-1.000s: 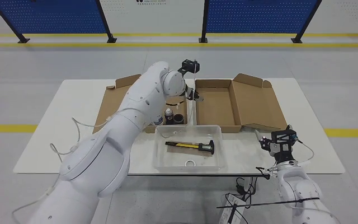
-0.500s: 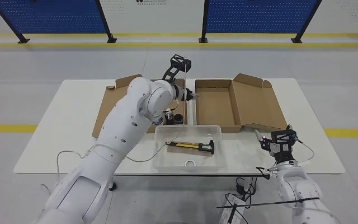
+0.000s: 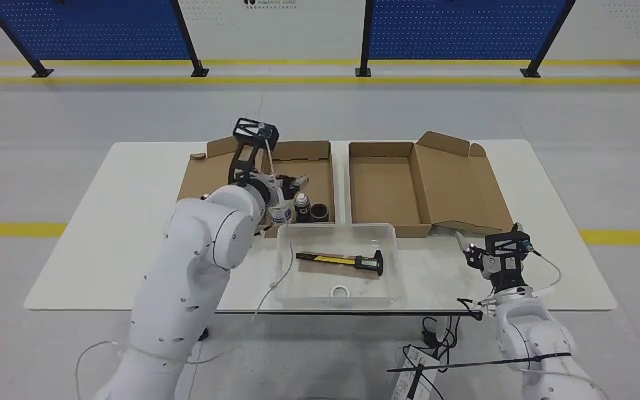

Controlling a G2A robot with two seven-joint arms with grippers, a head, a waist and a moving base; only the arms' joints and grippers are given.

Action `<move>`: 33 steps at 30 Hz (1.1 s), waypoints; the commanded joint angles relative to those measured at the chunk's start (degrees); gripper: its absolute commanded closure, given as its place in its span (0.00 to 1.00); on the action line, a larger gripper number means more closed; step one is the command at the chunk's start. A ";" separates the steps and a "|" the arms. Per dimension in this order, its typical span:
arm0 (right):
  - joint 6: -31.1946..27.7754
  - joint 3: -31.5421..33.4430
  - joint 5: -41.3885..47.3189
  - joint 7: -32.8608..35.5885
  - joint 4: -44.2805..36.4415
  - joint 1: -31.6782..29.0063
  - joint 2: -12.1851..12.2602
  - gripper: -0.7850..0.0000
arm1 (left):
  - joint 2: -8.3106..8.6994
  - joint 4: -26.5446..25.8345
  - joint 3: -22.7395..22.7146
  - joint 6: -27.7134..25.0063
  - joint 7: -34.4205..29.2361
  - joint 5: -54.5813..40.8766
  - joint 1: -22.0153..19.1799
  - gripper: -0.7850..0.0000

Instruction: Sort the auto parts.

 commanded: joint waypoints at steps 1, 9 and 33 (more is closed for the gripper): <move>0.00 0.00 0.00 0.00 0.00 0.00 0.00 0.00 | 0.15 -1.33 -1.28 2.41 0.50 1.75 2.59 0.00; 0.00 0.00 0.00 0.00 0.00 0.00 0.00 0.00 | 0.49 -4.35 -4.29 5.28 0.95 4.65 9.02 0.00; -6.85 0.33 3.72 4.05 -7.40 -2.22 -0.01 0.00 | 0.47 -4.29 -4.45 5.13 0.44 5.55 9.81 0.00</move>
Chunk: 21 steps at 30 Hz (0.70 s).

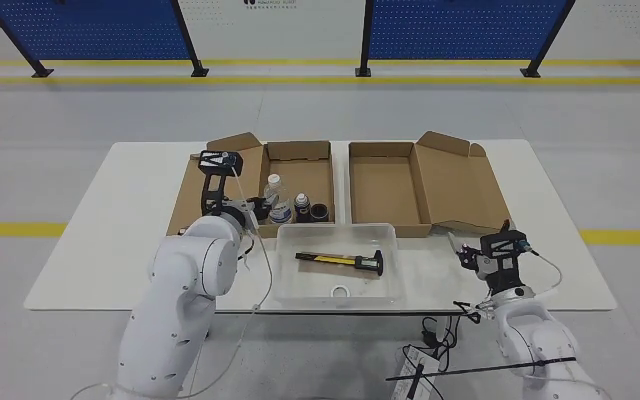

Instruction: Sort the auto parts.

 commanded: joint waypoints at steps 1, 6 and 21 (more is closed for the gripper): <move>-2.75 0.11 3.87 2.98 -2.35 -0.47 0.01 0.00 | 0.00 0.00 0.00 0.00 0.00 0.00 0.00 0.00; -15.51 1.61 10.13 10.30 -8.41 -1.95 0.68 0.00 | 0.31 0.26 -1.50 -2.34 2.19 1.73 1.82 0.00; -33.66 1.07 17.03 21.76 -10.01 -1.39 2.15 0.00 | 1.90 -2.06 -12.13 -12.38 4.17 6.54 10.60 0.00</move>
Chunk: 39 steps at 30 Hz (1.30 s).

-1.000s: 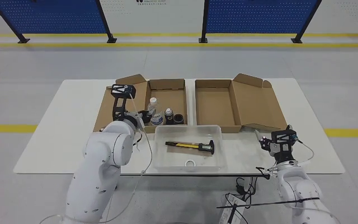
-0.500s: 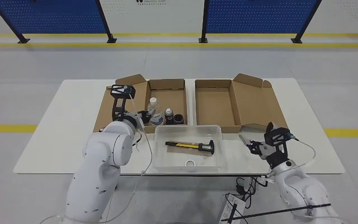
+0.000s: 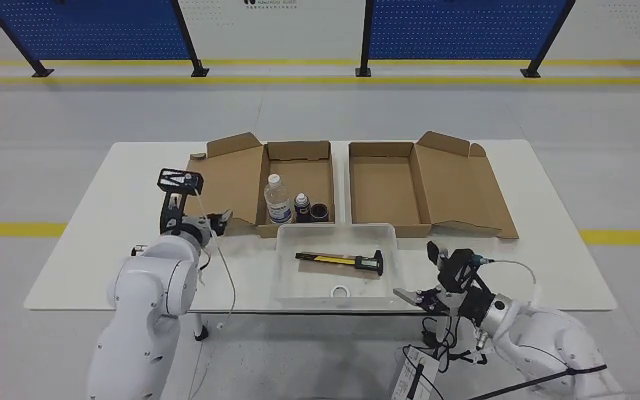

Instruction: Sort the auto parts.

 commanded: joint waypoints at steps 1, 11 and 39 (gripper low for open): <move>0.03 0.02 0.00 -0.03 -0.02 -0.01 -0.01 0.00 | -0.01 0.00 0.06 0.04 -0.03 -0.01 -0.04 0.00; 1.39 -1.02 -2.00 0.32 -1.99 1.94 0.02 0.00 | -0.01 0.00 0.06 0.04 -0.03 -0.01 -0.04 0.00; 17.58 -35.62 2.13 44.20 18.40 42.87 -3.44 0.00 | -0.01 0.00 0.06 0.04 -0.03 -0.01 -0.04 0.00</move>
